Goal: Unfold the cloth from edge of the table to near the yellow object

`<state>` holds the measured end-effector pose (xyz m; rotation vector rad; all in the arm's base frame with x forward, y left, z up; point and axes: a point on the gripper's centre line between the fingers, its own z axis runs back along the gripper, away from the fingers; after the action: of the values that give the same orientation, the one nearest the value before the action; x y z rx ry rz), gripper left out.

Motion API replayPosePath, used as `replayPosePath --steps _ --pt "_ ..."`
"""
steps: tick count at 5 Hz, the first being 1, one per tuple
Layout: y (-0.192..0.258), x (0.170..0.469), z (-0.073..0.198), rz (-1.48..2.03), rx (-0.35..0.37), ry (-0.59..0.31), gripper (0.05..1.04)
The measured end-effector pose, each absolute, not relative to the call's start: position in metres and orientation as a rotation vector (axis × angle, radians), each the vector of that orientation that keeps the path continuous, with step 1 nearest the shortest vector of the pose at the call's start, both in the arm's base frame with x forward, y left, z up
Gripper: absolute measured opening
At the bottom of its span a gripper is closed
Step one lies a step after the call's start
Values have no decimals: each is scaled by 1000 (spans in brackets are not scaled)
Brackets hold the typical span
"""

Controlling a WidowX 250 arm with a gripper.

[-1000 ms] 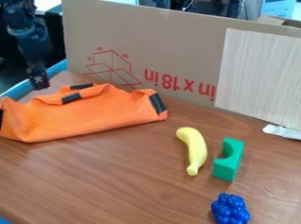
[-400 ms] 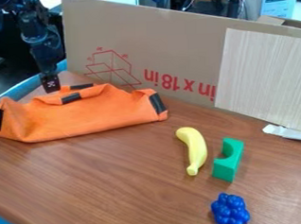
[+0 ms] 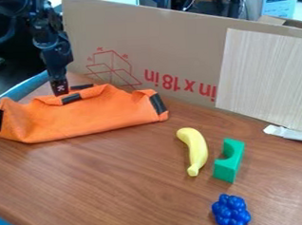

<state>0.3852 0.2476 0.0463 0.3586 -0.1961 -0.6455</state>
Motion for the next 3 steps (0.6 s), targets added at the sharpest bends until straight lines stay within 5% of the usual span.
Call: replayPosePath --steps 3 --pt "237 398 24 -655 386 -160 1000"
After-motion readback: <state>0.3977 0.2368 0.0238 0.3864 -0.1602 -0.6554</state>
